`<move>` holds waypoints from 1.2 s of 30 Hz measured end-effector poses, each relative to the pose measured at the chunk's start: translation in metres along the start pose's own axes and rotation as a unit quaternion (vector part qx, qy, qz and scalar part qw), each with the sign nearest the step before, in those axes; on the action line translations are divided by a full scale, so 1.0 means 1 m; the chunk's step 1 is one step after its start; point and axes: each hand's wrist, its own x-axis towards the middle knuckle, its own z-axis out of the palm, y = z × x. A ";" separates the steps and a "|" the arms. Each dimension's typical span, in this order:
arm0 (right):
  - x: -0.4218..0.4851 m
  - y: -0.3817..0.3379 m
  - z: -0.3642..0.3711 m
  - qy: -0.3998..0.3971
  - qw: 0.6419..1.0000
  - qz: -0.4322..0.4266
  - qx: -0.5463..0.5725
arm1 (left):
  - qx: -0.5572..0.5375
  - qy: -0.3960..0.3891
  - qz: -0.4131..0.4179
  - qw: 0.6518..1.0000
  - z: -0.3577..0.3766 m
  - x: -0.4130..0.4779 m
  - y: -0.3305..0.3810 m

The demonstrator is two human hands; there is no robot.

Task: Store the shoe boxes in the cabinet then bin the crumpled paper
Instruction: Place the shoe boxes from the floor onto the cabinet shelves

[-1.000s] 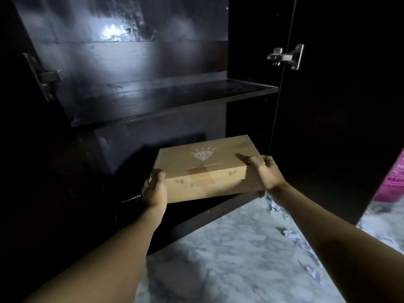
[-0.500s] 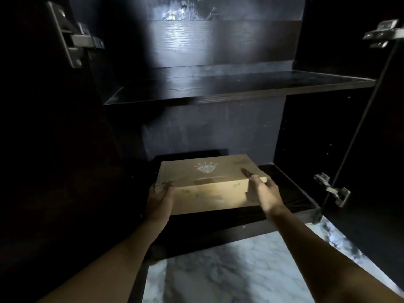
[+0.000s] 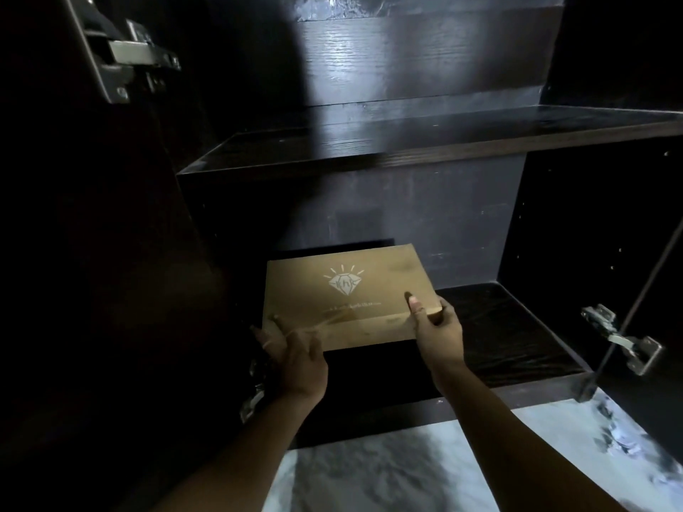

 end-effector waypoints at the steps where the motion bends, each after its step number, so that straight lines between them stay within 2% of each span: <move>1: 0.000 0.002 0.002 -0.009 1.000 0.001 -0.005 | 0.011 -0.011 -0.017 1.000 0.002 -0.001 0.004; 4: 0.004 0.004 0.005 -0.028 0.999 -0.010 -0.020 | 0.036 -0.018 -0.038 0.998 0.002 0.006 0.006; 9: 0.011 0.000 0.006 -0.080 0.997 -0.002 -0.019 | 0.039 -0.011 0.051 0.998 -0.012 0.024 -0.004; 11: 0.012 0.001 0.012 -0.064 0.996 -0.019 -0.065 | 0.038 -0.026 0.069 0.997 -0.015 0.030 -0.006; 14: 0.012 0.002 0.024 0.015 0.986 -0.042 -0.161 | 0.066 -0.062 0.053 0.995 -0.014 0.032 -0.007; 16: 0.012 0.001 0.033 0.031 0.984 -0.047 -0.172 | 0.092 -0.086 0.041 0.991 -0.012 0.033 -0.005; 20: 0.019 0.002 0.048 -0.023 0.987 -0.033 -0.158 | 0.078 -0.104 0.016 0.991 0.000 0.054 -0.004; 25: 0.030 0.002 0.052 -0.119 0.982 -0.031 -0.144 | 0.072 -0.184 -0.044 0.979 -0.002 0.089 0.006; 32: 0.033 0.008 0.054 -0.129 0.982 -0.031 -0.133 | 0.092 -0.187 -0.048 0.977 0.006 0.104 0.000; 36: 0.030 -0.001 0.045 -0.179 0.976 0.022 -0.126 | 0.070 -0.185 -0.047 0.979 -0.005 0.103 -0.004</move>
